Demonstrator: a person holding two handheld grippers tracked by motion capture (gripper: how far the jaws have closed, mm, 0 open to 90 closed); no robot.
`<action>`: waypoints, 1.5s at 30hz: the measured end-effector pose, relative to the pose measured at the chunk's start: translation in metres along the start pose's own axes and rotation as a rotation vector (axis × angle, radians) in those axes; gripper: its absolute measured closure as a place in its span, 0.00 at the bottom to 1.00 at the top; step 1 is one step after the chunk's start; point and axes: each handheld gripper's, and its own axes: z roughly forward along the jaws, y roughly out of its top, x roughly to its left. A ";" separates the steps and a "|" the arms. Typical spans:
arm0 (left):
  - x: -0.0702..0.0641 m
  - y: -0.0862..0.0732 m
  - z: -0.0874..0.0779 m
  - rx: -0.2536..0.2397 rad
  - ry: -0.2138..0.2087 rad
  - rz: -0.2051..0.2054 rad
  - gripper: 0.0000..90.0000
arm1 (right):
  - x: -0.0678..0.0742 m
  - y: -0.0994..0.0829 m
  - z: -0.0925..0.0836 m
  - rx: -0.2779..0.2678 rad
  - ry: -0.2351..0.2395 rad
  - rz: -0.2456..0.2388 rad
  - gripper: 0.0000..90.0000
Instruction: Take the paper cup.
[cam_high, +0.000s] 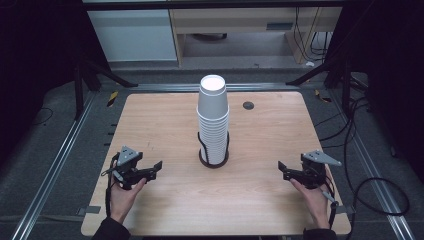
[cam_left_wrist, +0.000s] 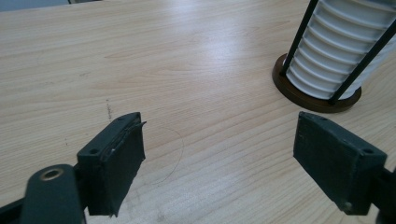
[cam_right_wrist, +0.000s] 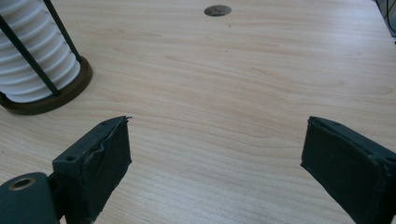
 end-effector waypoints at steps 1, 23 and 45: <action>0.000 0.000 0.000 -0.006 -0.004 -0.004 0.20 | 0.001 0.000 -0.001 -0.010 -0.003 -0.008 0.09; 0.000 0.000 -0.004 -0.023 -0.015 -0.003 0.21 | 0.056 0.081 -0.020 -0.209 0.150 -0.112 0.07; 0.001 0.001 -0.006 -0.038 -0.032 -0.011 0.21 | 0.132 0.180 0.003 -0.349 0.360 -0.176 0.07</action>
